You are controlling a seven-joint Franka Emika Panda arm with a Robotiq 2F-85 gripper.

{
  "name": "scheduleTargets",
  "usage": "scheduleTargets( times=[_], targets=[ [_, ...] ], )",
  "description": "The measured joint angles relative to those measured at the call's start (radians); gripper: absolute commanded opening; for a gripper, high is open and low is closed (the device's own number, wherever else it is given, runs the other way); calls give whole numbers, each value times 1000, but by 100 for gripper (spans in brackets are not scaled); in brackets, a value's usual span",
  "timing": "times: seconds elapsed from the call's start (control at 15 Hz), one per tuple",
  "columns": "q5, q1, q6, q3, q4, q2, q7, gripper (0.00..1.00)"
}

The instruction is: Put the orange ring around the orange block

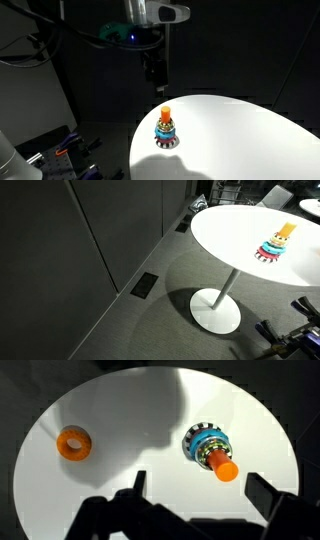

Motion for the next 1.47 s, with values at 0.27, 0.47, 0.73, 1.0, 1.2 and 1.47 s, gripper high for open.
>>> scheduleTargets(
  times=[0.27, 0.47, 0.73, 1.0, 1.2, 1.47],
  targets=[
    [0, -11, 49, -25, 2, 53, -9, 100],
    [0, -11, 54, -29, 5, 67, -9, 100],
    [0, -11, 54, -29, 9, 68, -9, 100],
    [0, -13, 55, -29, 7, 73, 0, 100],
    [1, -26, 66, -32, 21, 107, 21, 100],
    [8, -55, 68, -53, 87, 202, 43, 100]
  ],
)
